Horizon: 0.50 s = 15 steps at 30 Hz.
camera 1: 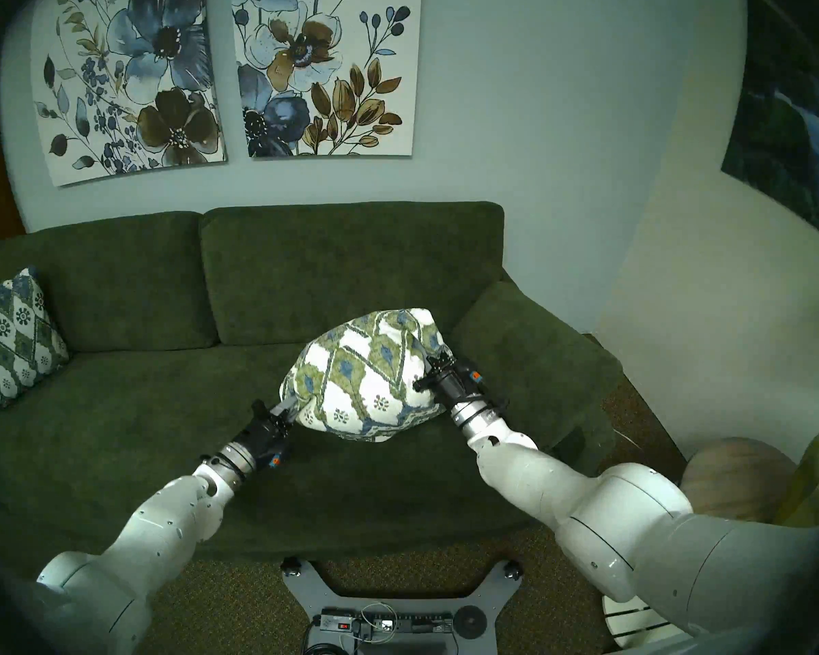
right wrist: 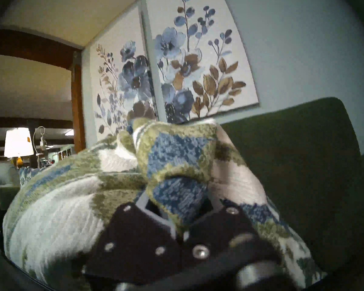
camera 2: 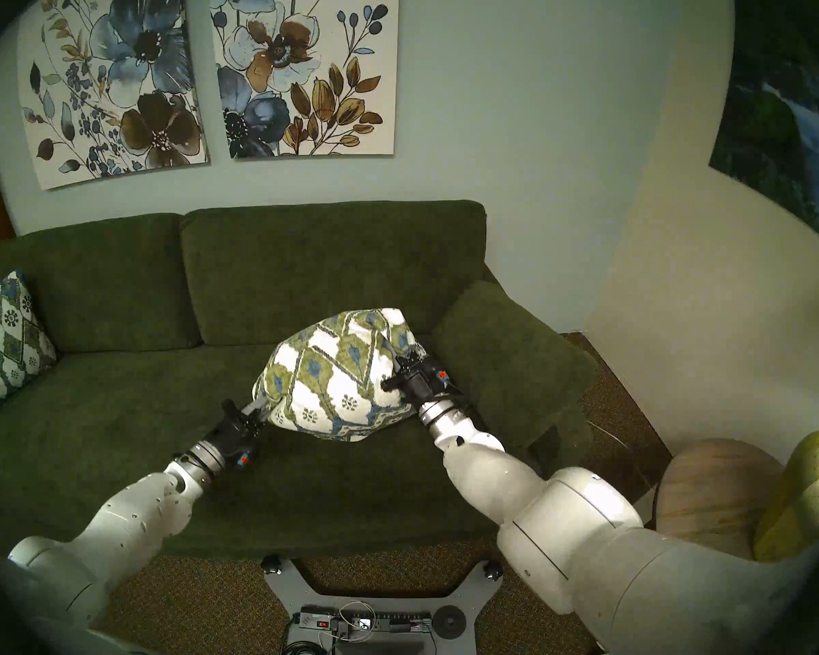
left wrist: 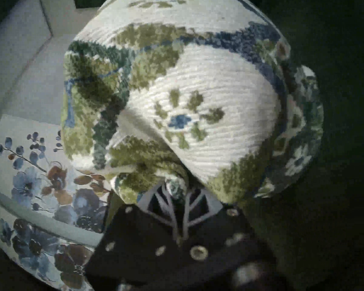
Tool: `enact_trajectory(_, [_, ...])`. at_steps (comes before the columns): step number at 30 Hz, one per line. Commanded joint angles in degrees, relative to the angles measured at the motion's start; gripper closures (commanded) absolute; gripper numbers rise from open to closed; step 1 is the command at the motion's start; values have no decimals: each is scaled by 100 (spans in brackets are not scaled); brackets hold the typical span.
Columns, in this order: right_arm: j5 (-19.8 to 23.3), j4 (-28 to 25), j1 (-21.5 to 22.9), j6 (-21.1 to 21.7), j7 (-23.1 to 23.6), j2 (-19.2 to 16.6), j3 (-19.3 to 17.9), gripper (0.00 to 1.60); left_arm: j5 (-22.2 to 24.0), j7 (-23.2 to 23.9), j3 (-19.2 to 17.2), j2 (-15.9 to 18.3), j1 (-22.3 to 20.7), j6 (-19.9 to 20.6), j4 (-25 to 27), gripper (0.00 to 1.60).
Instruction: Fluff a cushion
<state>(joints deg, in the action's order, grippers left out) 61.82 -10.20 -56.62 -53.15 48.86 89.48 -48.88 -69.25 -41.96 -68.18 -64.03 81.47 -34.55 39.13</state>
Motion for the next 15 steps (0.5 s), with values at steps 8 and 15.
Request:
enact_trajectory(8, [-47, 341, -1116, 104, -71, 304, 237, 160, 301, 106, 279, -983, 619, 159, -765, 160])
enact_trajectory(15, [-13, 95, -275, -47, -140, 319, 179, 160, 758, 202, -46, -1063, -74, 194, -1002, 160])
